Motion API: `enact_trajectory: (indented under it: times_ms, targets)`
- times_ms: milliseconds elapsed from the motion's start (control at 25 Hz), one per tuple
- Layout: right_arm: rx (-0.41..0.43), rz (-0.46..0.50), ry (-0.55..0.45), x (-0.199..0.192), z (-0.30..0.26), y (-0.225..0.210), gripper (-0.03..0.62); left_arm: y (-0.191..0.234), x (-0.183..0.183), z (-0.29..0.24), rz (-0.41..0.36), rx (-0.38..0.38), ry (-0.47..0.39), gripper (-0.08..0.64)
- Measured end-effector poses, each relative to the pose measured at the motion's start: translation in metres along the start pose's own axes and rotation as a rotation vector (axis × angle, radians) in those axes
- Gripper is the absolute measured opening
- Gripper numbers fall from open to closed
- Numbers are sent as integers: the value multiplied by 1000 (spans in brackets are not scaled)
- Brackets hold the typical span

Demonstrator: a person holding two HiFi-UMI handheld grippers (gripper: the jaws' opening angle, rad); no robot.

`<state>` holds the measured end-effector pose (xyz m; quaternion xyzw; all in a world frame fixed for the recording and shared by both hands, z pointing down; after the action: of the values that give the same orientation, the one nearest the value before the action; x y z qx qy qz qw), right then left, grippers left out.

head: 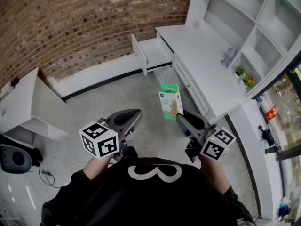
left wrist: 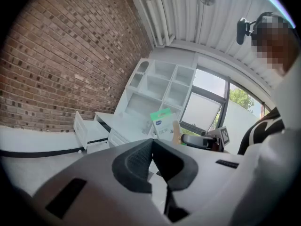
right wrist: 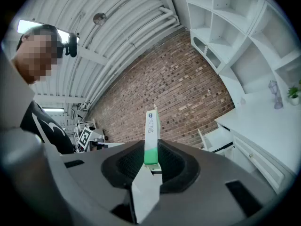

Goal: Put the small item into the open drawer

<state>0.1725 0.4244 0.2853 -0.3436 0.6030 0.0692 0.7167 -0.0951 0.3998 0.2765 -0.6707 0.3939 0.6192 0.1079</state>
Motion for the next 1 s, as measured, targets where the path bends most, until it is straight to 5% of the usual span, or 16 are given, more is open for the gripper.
enact_trajectory:
  times_ms: [1000]
  targets:
    - [-93,-13,-91,10,34,-27,92,-14,7,-50,-43,-78,53,2]
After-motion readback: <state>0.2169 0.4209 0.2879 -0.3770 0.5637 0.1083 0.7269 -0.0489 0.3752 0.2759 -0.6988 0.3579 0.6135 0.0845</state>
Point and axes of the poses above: the fingertips, and each gripper's own axes: z backward along the fingers, y to its left, x out of its top, the point moved 9 cm from there along z, backward along the fingers, and after that the axes turned 6 degrees about x, right-handed, at the moved point
